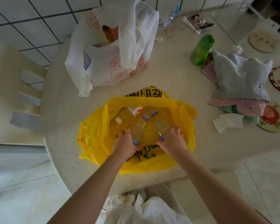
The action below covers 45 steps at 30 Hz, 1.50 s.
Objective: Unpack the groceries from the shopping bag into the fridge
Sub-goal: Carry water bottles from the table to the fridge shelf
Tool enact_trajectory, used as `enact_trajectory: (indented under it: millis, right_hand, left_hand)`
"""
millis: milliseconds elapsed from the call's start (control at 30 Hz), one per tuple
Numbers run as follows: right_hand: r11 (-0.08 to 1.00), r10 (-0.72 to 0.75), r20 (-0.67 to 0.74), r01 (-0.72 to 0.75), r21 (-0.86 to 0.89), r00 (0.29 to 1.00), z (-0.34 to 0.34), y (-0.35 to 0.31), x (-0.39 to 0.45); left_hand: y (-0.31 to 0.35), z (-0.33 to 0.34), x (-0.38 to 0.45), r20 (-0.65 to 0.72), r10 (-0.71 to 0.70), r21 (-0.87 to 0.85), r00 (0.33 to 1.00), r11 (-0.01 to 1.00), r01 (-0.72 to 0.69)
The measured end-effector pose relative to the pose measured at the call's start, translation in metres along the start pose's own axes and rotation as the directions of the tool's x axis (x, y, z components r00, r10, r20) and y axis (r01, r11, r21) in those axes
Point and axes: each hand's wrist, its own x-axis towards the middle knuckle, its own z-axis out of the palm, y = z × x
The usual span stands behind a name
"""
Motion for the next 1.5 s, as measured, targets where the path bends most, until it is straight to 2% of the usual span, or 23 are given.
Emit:
enact_trajectory:
  millis: [133,333,433,567,733,933,1133,1333,1500]
  right_hand:
    - [0.999,-0.004,-0.023,0.005,0.051,1.0,0.001,0.009,0.01]
    - [0.98,-0.073,-0.014,0.074,0.186,0.997,-0.012,0.022,0.007]
    - [0.936,-0.143,-0.106,0.169,0.31,0.984,-0.017,0.024,-0.008]
    - [0.814,-0.163,-0.176,0.233,0.532,0.971,-0.022,0.025,-0.039]
    - [0.713,-0.289,-0.26,0.388,0.584,0.922,-0.018,0.029,-0.082]
    - [0.608,-0.487,-0.177,0.478,0.633,0.855,0.014,0.044,-0.129]
    - [0.594,-0.596,-0.081,0.507,0.625,0.799,0.058,0.061,-0.166]
    - [0.62,-0.69,0.098,0.515,0.592,0.717,0.098,0.059,-0.209]
    - [0.613,-0.769,0.233,0.582,0.535,0.595,0.134,0.04,-0.261]
  left_hand:
    - [-0.001,0.004,0.004,-0.028,-0.034,-0.047,0.999,0.998,0.032]
    - [-0.001,-0.005,-0.005,-0.103,-0.055,-0.256,0.993,0.966,0.027]
    - [0.001,-0.007,-0.021,-0.151,-0.083,-0.432,0.985,0.902,0.01]
    - [0.006,-0.01,-0.054,-0.249,-0.125,-0.6,0.961,0.798,-0.052]
    - [0.002,-0.004,-0.105,-0.326,-0.177,-0.736,0.929,0.663,-0.132]
    - [-0.022,0.035,-0.168,-0.342,-0.298,-0.843,0.891,0.516,-0.151]
    - [-0.06,0.082,-0.244,-0.264,-0.445,-0.933,0.856,0.344,-0.109]
    - [-0.109,0.123,-0.311,-0.226,-0.616,-0.968,0.755,0.231,-0.101]
    - [-0.158,0.147,-0.367,-0.19,-0.719,-0.982,0.668,0.147,-0.122]
